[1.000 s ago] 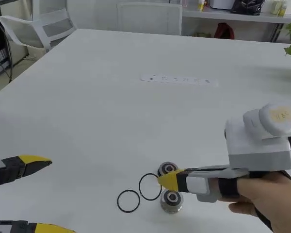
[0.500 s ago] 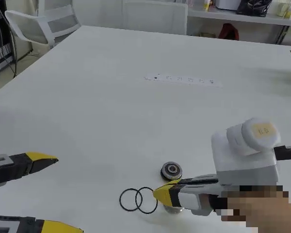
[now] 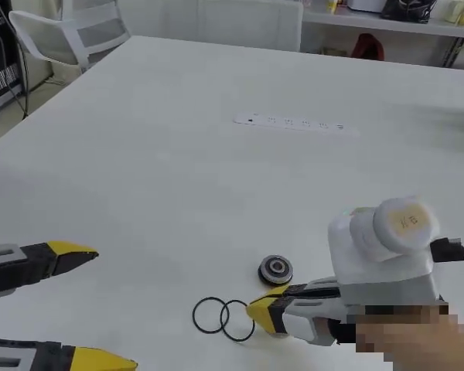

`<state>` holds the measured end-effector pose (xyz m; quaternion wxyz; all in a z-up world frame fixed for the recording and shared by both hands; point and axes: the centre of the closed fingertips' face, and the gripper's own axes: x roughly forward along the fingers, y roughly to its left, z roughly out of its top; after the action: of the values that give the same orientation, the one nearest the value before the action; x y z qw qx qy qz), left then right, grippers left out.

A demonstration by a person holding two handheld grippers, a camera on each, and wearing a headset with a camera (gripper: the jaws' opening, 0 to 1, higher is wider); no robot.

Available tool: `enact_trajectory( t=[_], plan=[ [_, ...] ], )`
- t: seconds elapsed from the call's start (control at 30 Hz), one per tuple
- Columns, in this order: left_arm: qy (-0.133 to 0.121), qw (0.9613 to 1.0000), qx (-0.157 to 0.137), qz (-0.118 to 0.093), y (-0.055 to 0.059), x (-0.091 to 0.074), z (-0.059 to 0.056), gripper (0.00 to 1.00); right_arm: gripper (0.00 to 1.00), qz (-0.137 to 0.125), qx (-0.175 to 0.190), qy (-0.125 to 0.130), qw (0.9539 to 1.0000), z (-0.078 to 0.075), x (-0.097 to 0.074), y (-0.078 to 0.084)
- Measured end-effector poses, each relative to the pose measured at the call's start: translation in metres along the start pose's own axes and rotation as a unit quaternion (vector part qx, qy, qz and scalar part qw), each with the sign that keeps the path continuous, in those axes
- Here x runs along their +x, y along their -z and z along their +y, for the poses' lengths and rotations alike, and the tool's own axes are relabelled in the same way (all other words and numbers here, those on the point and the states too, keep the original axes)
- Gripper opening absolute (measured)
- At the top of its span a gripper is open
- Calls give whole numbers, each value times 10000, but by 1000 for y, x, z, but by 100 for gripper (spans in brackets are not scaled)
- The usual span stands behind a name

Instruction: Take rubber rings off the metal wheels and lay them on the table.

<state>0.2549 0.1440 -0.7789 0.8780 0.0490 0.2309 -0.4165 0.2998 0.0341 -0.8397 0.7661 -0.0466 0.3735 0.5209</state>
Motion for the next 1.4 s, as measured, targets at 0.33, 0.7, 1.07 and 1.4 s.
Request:
enact_trajectory(
  t=[0.33, 0.7, 1.07, 1.4],
  plan=[
    [12, 10000, -39, 27, 1, 0, -1, 81, 0, 45, -60, 33, 10000, -1, 0, 2],
    [44, 9999, -114, 41, 2, 1, -2, 77, 4, 93, -283, 103, 9995, -2, 3, 4],
    [30, 9998, -194, 12, 2, 1, -3, 76, 21, 129, -511, -212, 9984, 14, 10, 7],
    [34, 9997, -229, 26, 2, 1, -4, 75, 41, 68, -564, -485, 9972, 25, 15, 7]
  ],
)
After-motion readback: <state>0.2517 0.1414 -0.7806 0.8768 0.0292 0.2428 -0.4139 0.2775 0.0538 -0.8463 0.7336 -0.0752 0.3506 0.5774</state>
